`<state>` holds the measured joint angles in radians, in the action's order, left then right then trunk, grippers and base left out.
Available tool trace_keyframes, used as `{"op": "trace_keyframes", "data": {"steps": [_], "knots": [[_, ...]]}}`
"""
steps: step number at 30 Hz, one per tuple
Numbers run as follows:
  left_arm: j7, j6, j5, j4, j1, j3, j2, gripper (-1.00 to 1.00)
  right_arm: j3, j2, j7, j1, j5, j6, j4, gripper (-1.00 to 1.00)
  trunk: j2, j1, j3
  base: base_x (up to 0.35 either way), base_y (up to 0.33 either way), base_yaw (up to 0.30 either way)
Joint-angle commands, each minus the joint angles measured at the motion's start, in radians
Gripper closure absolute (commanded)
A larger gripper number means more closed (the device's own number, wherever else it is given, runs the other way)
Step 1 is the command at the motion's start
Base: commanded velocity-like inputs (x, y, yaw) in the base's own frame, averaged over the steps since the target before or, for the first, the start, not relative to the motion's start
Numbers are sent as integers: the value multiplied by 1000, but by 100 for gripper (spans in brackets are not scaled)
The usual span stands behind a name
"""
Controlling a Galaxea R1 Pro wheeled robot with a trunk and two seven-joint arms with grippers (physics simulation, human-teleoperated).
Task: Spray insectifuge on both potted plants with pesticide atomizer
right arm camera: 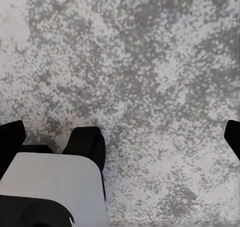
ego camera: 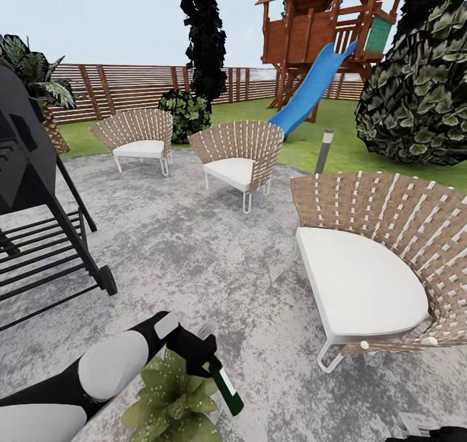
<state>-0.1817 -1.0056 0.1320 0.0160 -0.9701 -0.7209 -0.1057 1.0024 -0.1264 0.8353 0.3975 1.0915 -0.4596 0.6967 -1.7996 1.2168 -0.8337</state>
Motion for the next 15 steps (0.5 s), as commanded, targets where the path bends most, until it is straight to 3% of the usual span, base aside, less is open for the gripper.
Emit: {"op": "trace_keyframes", "data": {"steps": [1, 15], "knots": [[-7, -3, 11, 1, 1, -9, -3, 100, 4, 0, 7, 1, 6, -2, 1, -100, 0, 0, -1, 0, 0, 0], [-7, -2, 11, -1, 34, -21, -21, 100, 5, 1, 7, 1, 5, -2, 1, -100, 0, 0, -1, 0, 0, 0]]}}
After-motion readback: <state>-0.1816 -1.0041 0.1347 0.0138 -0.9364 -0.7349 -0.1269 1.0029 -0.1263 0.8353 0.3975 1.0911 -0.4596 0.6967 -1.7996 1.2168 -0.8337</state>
